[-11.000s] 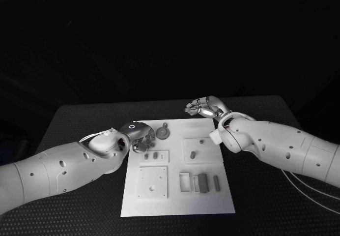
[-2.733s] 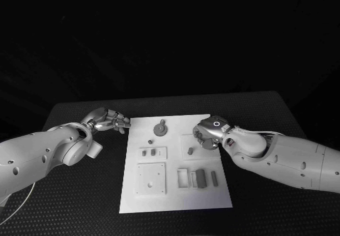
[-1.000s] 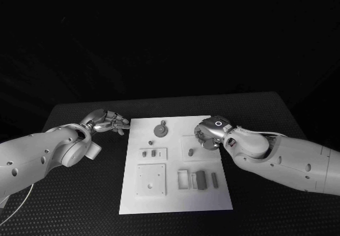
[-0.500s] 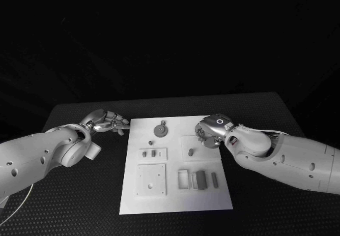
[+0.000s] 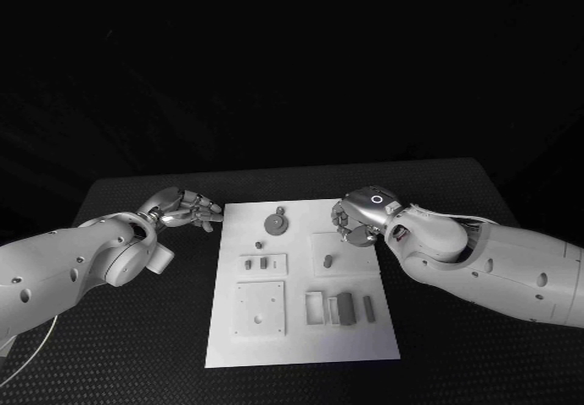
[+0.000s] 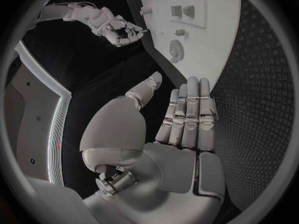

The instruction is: Assemble the parts on the task board

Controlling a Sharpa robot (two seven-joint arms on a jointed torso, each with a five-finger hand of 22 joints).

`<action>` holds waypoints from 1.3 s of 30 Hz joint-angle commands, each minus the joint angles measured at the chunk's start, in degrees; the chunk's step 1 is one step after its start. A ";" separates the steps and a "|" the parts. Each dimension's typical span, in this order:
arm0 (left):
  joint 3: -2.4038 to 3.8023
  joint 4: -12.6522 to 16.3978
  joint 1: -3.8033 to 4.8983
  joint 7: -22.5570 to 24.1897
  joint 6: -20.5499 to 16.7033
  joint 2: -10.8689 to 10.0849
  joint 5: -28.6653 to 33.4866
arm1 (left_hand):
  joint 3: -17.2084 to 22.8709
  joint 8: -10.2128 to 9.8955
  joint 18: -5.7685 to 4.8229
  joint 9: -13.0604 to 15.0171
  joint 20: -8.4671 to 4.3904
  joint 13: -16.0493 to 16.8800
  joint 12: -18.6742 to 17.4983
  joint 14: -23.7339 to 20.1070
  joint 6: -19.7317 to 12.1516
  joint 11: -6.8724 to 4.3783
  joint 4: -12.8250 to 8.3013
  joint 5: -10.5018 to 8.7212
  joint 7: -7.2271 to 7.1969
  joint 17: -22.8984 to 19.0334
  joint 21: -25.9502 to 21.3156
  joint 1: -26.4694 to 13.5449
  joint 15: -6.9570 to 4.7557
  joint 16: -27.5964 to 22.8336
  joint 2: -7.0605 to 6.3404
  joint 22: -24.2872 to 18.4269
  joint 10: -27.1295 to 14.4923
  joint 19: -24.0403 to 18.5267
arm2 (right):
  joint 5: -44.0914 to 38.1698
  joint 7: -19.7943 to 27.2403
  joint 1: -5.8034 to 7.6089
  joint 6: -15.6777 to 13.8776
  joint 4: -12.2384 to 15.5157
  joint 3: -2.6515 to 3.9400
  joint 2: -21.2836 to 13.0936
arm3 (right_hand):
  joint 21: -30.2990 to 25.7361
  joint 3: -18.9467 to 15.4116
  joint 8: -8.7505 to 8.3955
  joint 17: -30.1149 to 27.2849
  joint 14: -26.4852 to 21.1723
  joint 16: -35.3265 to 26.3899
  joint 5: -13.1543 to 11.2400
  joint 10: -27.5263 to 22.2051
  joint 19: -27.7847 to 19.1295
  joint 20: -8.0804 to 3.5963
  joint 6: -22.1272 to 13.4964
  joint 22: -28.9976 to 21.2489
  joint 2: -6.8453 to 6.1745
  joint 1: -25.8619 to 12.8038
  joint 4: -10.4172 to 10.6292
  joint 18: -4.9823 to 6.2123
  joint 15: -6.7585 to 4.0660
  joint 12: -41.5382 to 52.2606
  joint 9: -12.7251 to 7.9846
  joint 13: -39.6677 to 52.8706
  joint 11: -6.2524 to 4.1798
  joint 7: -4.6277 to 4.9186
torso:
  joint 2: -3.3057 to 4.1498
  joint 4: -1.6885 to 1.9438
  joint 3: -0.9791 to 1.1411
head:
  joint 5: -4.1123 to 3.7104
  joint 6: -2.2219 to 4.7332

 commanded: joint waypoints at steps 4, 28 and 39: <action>0.03 0.06 0.04 0.52 0.53 0.14 -0.14 | -0.47 0.08 0.12 -0.07 -0.02 -0.09 0.09 0.34 -0.57 0.21 -0.03 -0.17 -0.02 0.11 0.13 0.20 -0.02 -0.32 0.01 -0.12 -0.31 0.31 | -0.03 -0.39 0.05 0.70 2.60 0.60 0.49 | 0.24 0.33 0.34 -0.09 -0.30 0.19 0.17 0.41 0.00 -0.28 0.50 1.13 -0.20 0.54 -0.03 2.58 -0.72 -0.04 0.01 0.02 -0.07 0.04 | -0.01 -0.08 0.03 | 0.60 -0.09; 0.04 -0.18 0.05 0.74 0.38 0.98 -0.06 | -0.78 0.11 0.06 -0.07 0.03 -0.23 0.14 0.26 -0.58 0.22 -0.05 -0.18 -0.01 0.41 0.07 -0.05 0.04 -0.70 -0.10 -0.32 -0.27 0.18 | 2.36 1.54 -0.30 2.83 5.44 -2.34 9.58 | 0.17 0.47 0.21 -0.24 -0.43 0.14 0.16 0.30 -0.12 -0.32 0.35 1.10 0.18 0.46 -0.05 2.58 -0.69 -0.28 -0.06 0.12 -0.03 0.11 | -0.05 0.13 -0.11 | 3.20 -0.64; 0.04 -0.28 0.06 0.34 0.64 1.11 0.01 | -0.82 0.12 0.03 -0.07 0.05 -0.28 0.14 0.19 -0.58 0.22 -0.06 -0.18 -0.02 0.49 0.03 -0.06 0.07 -0.85 -0.09 -0.40 -0.27 0.08 | 2.91 2.12 -1.79 3.17 5.20 -4.12 11.04 | 0.16 0.48 0.18 -0.27 -0.47 0.12 0.16 0.28 -0.16 -0.34 0.31 1.10 0.31 0.42 -0.07 2.58 -0.68 -0.34 -0.07 0.15 -0.01 0.13 | 0.01 -0.03 -0.07 | 4.14 -1.23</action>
